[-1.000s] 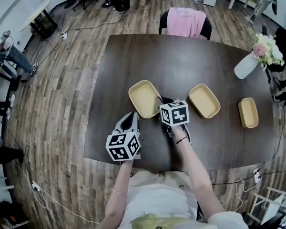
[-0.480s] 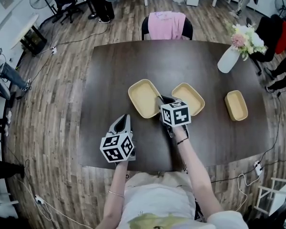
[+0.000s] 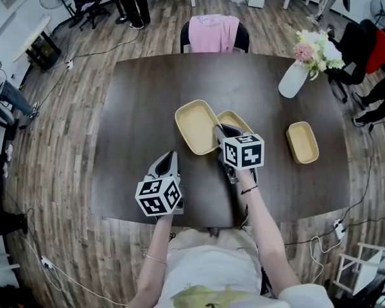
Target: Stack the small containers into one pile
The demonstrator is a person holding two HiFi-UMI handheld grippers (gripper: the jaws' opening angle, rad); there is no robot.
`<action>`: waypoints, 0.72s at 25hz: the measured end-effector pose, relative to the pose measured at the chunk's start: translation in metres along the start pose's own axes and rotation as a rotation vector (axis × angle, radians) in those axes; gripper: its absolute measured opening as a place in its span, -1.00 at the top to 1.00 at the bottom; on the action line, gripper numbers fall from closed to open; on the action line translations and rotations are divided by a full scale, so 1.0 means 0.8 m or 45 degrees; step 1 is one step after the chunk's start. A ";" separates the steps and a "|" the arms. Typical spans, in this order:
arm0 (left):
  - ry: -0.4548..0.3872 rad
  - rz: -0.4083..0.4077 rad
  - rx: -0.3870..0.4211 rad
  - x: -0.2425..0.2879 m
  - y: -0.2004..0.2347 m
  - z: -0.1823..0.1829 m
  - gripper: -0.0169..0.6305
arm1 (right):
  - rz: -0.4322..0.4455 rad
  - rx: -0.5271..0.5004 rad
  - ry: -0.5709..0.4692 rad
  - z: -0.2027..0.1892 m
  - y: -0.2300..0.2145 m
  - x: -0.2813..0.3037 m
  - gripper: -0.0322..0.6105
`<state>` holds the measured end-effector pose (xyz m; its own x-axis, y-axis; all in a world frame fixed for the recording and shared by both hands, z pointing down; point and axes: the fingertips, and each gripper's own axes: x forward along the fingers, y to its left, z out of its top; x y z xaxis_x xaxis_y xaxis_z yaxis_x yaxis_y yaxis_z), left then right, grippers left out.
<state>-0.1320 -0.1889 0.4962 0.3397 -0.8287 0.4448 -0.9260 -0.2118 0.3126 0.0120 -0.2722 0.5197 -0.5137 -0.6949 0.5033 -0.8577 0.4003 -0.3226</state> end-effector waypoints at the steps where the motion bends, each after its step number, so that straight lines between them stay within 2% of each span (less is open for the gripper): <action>1: -0.002 -0.002 0.001 0.002 -0.008 0.000 0.87 | 0.001 0.006 -0.007 0.003 -0.006 -0.006 0.79; 11: -0.005 -0.018 0.002 0.021 -0.075 -0.012 0.87 | -0.028 0.065 -0.030 0.013 -0.088 -0.049 0.79; 18: -0.009 -0.005 -0.013 0.036 -0.113 -0.026 0.87 | 0.012 0.028 -0.002 0.008 -0.125 -0.058 0.79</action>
<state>-0.0354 -0.1826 0.4984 0.3423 -0.8314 0.4377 -0.9228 -0.2098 0.3231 0.1215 -0.2842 0.5234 -0.5216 -0.6919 0.4992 -0.8521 0.3936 -0.3448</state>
